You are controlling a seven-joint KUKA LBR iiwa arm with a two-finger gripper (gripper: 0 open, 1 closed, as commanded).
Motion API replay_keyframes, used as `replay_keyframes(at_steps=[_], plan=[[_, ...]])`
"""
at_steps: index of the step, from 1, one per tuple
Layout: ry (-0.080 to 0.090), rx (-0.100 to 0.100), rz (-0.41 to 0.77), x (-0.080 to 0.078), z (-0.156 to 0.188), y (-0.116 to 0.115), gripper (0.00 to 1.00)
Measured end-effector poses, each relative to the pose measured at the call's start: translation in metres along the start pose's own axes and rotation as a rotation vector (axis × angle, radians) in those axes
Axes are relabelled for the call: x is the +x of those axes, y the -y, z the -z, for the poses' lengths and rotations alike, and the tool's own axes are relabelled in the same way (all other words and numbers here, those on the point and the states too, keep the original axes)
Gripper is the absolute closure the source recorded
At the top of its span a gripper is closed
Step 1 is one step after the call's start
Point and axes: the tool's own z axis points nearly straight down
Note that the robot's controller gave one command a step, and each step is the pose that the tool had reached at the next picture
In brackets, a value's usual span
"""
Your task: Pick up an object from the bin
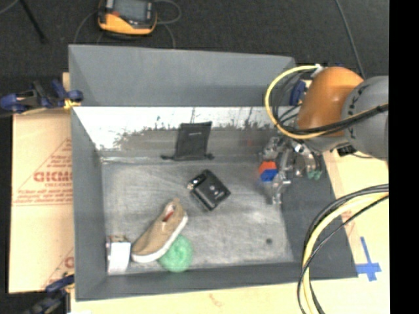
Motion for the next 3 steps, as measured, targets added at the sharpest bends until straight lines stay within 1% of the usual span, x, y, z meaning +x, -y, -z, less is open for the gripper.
replay_keyframes(at_steps=[1,2,3], plan=[[-0.005,0.002,-0.036,-0.004,0.002,0.0,0.0],[-0.002,-0.004,0.281,-0.003,0.005,0.002,0.0],[-0.006,-0.003,0.315,-0.014,0.015,0.01,1.0]])
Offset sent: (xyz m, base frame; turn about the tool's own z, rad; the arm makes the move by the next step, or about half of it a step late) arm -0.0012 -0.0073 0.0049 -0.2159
